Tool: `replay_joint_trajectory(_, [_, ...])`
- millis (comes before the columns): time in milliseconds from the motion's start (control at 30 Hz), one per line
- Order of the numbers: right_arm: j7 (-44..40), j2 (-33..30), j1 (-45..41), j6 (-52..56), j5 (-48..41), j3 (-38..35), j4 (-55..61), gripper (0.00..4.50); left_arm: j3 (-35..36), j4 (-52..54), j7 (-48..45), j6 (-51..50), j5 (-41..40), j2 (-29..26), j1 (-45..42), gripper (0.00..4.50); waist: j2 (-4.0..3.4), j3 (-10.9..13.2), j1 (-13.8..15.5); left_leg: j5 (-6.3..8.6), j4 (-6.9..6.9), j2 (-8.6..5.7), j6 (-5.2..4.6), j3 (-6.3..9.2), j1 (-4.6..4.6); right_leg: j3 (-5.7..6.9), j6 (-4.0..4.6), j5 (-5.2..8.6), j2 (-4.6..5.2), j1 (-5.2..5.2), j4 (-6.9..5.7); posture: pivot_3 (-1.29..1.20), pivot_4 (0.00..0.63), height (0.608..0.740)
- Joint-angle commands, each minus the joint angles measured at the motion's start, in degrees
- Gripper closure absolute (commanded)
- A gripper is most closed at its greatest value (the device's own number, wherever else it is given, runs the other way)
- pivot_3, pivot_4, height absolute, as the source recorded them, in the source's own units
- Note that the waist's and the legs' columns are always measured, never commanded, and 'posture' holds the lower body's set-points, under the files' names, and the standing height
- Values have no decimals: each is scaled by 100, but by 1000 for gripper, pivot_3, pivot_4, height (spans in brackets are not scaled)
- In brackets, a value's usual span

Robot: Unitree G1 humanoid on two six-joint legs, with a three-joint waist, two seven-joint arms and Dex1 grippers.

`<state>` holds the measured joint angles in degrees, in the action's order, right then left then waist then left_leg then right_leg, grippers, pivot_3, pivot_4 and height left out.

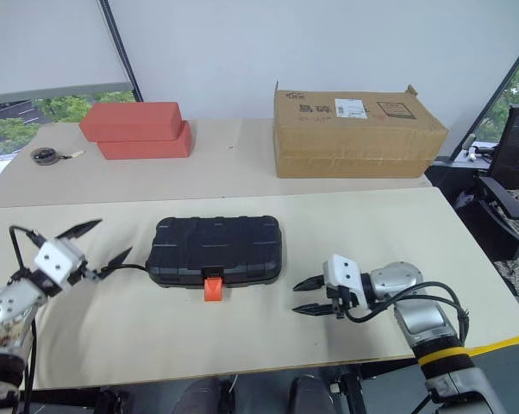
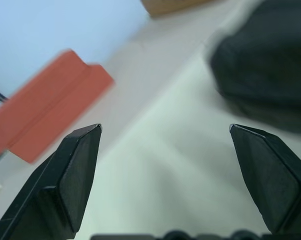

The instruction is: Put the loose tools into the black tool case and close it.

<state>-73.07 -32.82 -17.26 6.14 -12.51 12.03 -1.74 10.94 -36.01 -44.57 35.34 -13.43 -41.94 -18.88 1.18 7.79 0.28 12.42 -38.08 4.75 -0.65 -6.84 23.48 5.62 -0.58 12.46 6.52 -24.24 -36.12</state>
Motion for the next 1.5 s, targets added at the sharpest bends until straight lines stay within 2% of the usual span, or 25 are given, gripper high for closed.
replay_joint_trajectory(33, [545,272,-201,420,162,197,249,2239,-64,452,-78,-543,-236,173,-551,124,3,-2,19,-3,-2,-1,-3,-1,0,-1,0,-1,-1,2,0,0,150,713])
replay_joint_trajectory(233, [2333,1277,-1382,339,635,-179,-1060,2239,-543,919,-493,-1216,-274,728,-1552,124,10,2,-19,-25,-18,-5,-30,-37,34,-3,21,-18,-13,-14,1,0,150,713])
replay_joint_trajectory(400, [3160,1495,-1889,313,743,-513,-1702,2239,-1003,1035,-703,-1570,-59,1126,-1950,124,10,2,-37,-29,-14,-3,-23,-36,33,-3,29,-24,-22,-9,-3,0,150,713])
replay_joint_trajectory(533, [3113,1308,-1671,634,713,-495,-1273,2239,-1445,918,-763,-1751,391,1288,-1957,124,10,2,-34,-25,-2,-5,-27,-38,34,-3,22,-19,-21,-9,1,0,150,713])
replay_joint_trajectory(633, [2944,1198,-1221,1660,371,-378,-53,2239,-1645,531,-470,-2154,859,1288,-1970,124,10,2,-32,-22,1,-6,-30,-37,41,-3,15,-15,-20,-13,3,0,150,713])
replay_joint_trajectory(733, [3123,1310,-888,2441,219,-235,923,1554,-1935,448,-526,-2213,1230,1221,-1833,0,10,1,-80,-19,3,-6,-33,-29,43,-3,12,-12,-20,-14,4,0,150,713])
replay_joint_trajectory(833, [3357,1465,-671,3252,197,80,1670,464,-2082,557,-515,-2452,1348,1286,-1656,0,11,-3,-110,-13,3,-6,-30,-24,25,-4,12,-10,-19,-4,0,0,150,713])
replay_joint_trajectory(900, [3695,1701,-715,3631,224,135,1768,464,-2117,684,-507,-2629,1319,1386,-1574,0,11,-6,-103,-13,3,-5,-29,-13,13,-3,-16,10,-19,4,0,0,150,713])
replay_joint_trajectory(1100, [4573,2354,-724,4506,314,292,1723,464,-2119,838,-349,-2954,1390,1477,-1400,0,16,-21,-71,-20,-1,-12,-33,15,-11,-10,-11,7,-7,11,3,0,150,713])
replay_joint_trajectory(1367, [5112,2747,-772,4473,430,412,1441,464,-1950,1288,-239,-3415,1198,1524,-1138,0,14,-29,-69,-21,0,-15,-35,15,1,-14,-6,4,-8,13,2,0,150,713])
replay_joint_trajectory(1400, [5119,2753,-780,4448,440,427,1438,975,-1943,1318,-227,-3440,1207,1519,-1112,0,14,-29,-74,-21,0,-14,-35,15,1,-14,-7,5,-9,12,3,0,150,713])
replay_joint_trajectory(1500, [5122,2706,-805,4412,476,490,1464,1860,-1910,1367,-181,-3521,1217,1524,-1079,0,14,-28,-81,-21,1,-13,-35,17,1,-13,-13,8,-9,12,2,0,150,713])
